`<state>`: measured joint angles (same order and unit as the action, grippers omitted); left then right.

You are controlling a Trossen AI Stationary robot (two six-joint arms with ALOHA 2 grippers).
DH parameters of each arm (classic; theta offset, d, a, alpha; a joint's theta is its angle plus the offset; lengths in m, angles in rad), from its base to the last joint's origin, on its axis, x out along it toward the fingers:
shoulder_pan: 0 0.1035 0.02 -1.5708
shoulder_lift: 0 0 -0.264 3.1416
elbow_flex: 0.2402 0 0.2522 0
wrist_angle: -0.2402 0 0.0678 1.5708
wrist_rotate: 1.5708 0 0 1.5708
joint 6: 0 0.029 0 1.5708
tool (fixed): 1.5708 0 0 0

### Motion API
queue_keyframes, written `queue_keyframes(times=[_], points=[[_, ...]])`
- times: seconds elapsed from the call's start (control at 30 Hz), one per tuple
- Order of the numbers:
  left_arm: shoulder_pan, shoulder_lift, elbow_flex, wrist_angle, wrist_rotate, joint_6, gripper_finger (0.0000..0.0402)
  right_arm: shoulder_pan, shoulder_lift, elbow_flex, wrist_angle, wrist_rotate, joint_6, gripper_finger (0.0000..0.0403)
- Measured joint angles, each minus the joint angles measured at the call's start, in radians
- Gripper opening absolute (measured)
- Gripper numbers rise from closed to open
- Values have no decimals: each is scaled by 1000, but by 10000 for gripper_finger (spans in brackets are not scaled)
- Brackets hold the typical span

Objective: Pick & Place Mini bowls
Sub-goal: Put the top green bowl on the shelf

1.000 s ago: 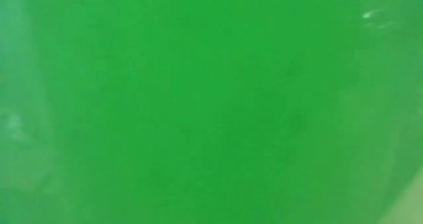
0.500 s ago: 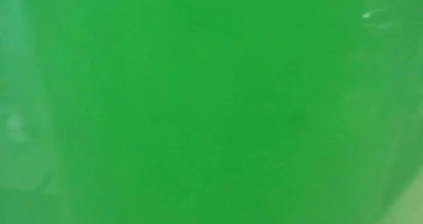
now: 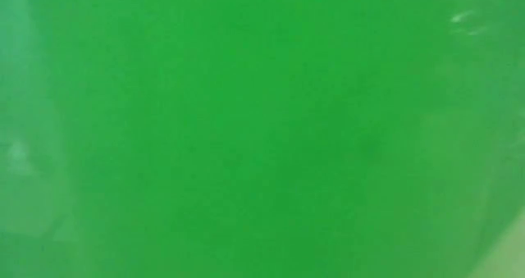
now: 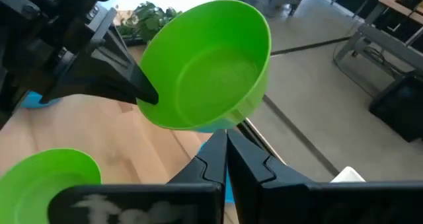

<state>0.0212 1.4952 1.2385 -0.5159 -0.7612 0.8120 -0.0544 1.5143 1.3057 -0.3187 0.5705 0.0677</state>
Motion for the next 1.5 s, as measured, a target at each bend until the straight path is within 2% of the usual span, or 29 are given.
queue_keyframes(times=[0.4, 0.9, 1.0, 1.27, 1.5], points=[[0, 0, 0, -3, 0, -1, 0, -6, 0, 16, -22, 14, 39, 9], [0, -1, 0, -2, 0, -3, 0, -6, 5, 14, -17, 11, 5, 12], [0, -1, 0, -1, 0, -3, 0, -6, 9, 14, -15, 10, 0, 30], [0, -1, 0, -1, 0, -3, 0, -8, 13, 14, 13, 10, 9, 112], [0, -1, -1, 0, -20, 7, 0, -41, 13, 14, 68, 5, 145, 145]])
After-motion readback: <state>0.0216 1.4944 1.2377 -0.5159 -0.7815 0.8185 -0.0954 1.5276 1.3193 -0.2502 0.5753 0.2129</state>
